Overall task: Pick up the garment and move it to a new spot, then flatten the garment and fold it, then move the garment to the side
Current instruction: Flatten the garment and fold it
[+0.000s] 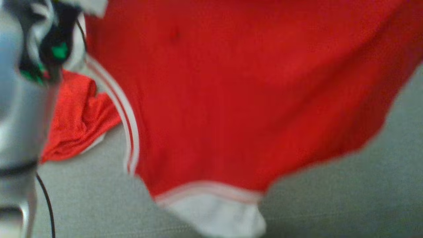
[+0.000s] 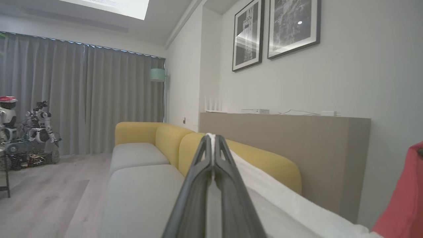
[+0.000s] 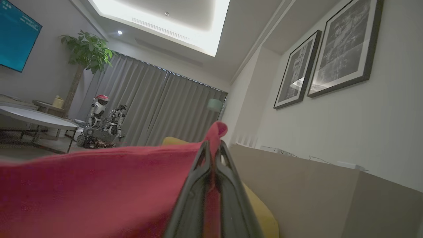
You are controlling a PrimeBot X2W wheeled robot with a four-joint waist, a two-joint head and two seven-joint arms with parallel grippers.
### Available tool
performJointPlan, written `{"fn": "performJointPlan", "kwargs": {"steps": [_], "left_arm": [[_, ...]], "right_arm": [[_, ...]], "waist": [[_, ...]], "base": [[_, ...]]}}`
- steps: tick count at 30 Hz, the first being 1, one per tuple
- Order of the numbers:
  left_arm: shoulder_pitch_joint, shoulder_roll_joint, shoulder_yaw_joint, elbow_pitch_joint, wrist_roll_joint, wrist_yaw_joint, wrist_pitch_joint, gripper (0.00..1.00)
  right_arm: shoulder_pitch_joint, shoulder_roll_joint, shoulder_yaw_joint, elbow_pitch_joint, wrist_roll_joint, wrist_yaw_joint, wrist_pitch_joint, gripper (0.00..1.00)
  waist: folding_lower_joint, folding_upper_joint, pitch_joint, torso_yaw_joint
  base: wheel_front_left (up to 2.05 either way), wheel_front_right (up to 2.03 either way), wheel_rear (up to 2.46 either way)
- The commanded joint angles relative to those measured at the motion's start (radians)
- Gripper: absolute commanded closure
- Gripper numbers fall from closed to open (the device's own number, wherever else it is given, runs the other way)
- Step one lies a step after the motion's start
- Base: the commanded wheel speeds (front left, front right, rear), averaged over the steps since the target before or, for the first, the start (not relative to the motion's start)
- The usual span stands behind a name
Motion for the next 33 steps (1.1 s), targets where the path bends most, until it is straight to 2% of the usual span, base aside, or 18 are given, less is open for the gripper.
{"fn": "performJointPlan", "kwargs": {"steps": [1,4,7,12,16,19,23,29,33], "left_arm": [[-0.153,0.035,0.034,0.045,0.028,-0.019,0.0,1.0],[-0.309,0.013,0.038,0.187,0.046,-0.046,-0.031,1.0],[-0.471,-0.015,0.052,0.329,0.065,-0.061,-0.092,1.0],[-0.671,-0.06,0.047,0.529,0.115,-0.089,-0.237,1.0],[-0.733,-0.099,0.031,0.65,0.127,-0.115,-0.308,1.0],[-0.736,-0.113,0.022,0.696,0.123,-0.133,-0.327,1.0],[-0.689,-0.131,-0.005,0.763,0.128,-0.168,-0.368,1.0],[-0.504,-0.153,-0.058,0.83,0.14,-0.216,-0.41,1.0],[-0.361,-0.15,-0.086,0.853,0.151,-0.235,-0.423,1.0]], "right_arm": [[-0.127,0.007,0.036,0.032,0.013,0.008,-0.003,1.0],[-0.301,0.04,0.046,0.173,0.033,0.008,-0.021,1.0],[-0.469,0.036,0.082,0.308,-0.021,0.008,-0.069,1.0],[-0.674,0.057,0.029,0.525,-0.081,0.008,-0.211,1.0],[-0.74,0.086,0.002,0.654,-0.073,0.008,-0.294,1.0],[-0.739,0.099,0.004,0.696,-0.057,0.008,-0.312,1.0],[-0.673,0.121,0.063,0.747,-0.02,0.008,-0.323,1.0],[-0.48,0.135,0.114,0.757,0.092,0.008,-0.325,1.0],[-0.338,0.123,0.193,0.766,0.17,0.008,-0.325,1.0]], "waist": [[0.0,-0.0001,0.145,-0.019],[0.0,-0.0001,0.256,-0.018],[0.0,-0.0001,0.332,-0.005],[0.0,-0.0001,0.379,0.027],[0.0,-0.0001,0.405,0.053],[0.0,-0.0001,0.424,0.063],[0.0,-0.0001,0.451,0.078],[0.0,-0.0001,0.427,0.093],[0.0,-0.0001,0.379,0.097]], "base": [[0.0,0.0,0.0],[0.0,0.0,0.0],[0.0,0.0,0.0],[0.0,0.0,0.0],[0.0,0.0,0.0],[0.0,0.0,0.0],[0.0,0.0,0.0],[0.0,0.0,0.0],[0.0,0.0,0.0]]}}
